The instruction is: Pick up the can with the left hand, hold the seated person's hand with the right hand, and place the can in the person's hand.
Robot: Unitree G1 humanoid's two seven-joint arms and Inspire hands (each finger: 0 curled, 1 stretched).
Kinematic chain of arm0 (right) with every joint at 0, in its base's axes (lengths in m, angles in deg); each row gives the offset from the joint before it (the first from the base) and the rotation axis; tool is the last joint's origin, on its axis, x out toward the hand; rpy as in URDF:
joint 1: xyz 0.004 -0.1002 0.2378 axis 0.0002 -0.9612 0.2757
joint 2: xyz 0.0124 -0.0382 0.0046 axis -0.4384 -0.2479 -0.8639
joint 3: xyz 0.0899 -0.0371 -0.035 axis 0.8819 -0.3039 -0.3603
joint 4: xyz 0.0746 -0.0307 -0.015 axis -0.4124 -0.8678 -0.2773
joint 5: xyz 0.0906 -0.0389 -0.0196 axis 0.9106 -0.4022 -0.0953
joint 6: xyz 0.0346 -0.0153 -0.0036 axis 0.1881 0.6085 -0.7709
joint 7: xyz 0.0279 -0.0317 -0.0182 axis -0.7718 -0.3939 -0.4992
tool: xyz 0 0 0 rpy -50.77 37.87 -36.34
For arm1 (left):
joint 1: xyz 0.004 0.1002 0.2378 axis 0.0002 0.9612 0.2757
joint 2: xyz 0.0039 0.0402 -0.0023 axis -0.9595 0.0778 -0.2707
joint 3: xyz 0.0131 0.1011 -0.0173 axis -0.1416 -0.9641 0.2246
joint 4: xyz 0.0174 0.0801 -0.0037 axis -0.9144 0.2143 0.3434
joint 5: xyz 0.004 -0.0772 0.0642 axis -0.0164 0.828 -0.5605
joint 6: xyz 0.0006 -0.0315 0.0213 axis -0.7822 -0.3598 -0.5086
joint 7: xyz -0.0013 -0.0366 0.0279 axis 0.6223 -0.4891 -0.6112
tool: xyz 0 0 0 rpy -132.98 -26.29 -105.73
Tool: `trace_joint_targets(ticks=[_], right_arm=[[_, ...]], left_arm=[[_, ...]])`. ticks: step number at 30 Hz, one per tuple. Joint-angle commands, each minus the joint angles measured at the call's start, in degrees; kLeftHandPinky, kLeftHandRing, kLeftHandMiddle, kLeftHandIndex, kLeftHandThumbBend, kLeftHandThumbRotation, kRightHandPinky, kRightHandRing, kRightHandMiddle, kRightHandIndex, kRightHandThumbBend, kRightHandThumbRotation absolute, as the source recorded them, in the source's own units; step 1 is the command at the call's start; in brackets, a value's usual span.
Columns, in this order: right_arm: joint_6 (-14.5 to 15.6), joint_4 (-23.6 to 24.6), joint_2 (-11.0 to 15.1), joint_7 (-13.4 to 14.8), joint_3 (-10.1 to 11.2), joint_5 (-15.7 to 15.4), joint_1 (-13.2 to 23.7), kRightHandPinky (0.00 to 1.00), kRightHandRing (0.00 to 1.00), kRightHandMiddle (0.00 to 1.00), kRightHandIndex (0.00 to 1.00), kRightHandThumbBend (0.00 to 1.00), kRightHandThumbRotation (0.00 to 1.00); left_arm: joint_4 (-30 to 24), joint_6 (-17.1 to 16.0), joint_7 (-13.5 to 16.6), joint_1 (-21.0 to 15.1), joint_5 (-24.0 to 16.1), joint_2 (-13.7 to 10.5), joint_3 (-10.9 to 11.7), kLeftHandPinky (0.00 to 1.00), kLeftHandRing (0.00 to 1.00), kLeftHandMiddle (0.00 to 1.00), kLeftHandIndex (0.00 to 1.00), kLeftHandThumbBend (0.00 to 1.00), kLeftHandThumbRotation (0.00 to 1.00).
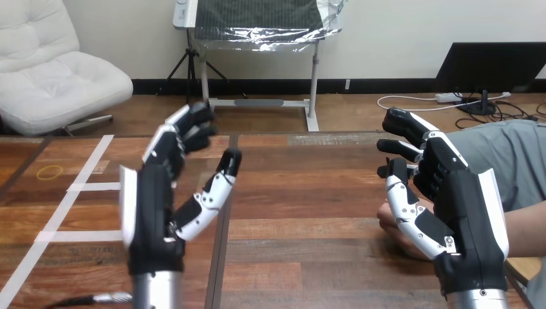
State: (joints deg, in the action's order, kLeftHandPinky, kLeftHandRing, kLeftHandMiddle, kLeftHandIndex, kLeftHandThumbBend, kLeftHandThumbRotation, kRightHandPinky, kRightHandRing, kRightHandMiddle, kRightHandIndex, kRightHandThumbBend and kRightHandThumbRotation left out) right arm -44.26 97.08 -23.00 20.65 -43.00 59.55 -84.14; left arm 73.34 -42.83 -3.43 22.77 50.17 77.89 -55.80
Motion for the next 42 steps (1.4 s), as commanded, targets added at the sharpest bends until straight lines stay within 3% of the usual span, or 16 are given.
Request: trace_joint_targets(ticks=[1,8,22,32,42], right_arm=[[-0.42,0.99,-0.48,-0.02,0.50,0.12,3.32,0.61,0.76,0.82,0.81,0.11,0.00],[-0.36,0.97,-0.22,-0.30,0.56,0.30,3.33,0.62,0.76,0.82,0.81,0.11,0.00],[-1.20,0.07,-0.30,-0.55,0.70,0.82,3.58,0.62,0.76,0.83,0.81,0.11,0.00],[-1.15,-0.14,0.23,-0.59,0.83,-0.05,3.94,0.62,0.76,0.82,0.80,0.11,0.00],[-0.52,0.02,0.39,-0.74,1.16,0.27,4.23,0.60,0.75,0.82,0.80,0.12,0.00]], left_arm=[[-6.74,2.00,0.60,-2.44,-2.67,-2.05,2.81,0.72,0.76,0.78,0.77,0.52,0.20],[-12.63,7.37,-1.11,-1.77,-4.08,-5.11,5.82,0.76,0.79,0.80,0.78,0.60,0.20],[-18.24,12.36,-7.17,-2.80,-2.42,-14.18,11.66,0.78,0.81,0.82,0.79,0.68,0.19],[-19.27,14.96,-12.48,-3.86,-2.08,-22.02,15.66,0.80,0.80,0.81,0.79,0.70,0.24],[-17.28,16.36,-18.40,-5.55,-1.73,-30.00,17.89,0.79,0.80,0.80,0.79,0.70,0.25]])
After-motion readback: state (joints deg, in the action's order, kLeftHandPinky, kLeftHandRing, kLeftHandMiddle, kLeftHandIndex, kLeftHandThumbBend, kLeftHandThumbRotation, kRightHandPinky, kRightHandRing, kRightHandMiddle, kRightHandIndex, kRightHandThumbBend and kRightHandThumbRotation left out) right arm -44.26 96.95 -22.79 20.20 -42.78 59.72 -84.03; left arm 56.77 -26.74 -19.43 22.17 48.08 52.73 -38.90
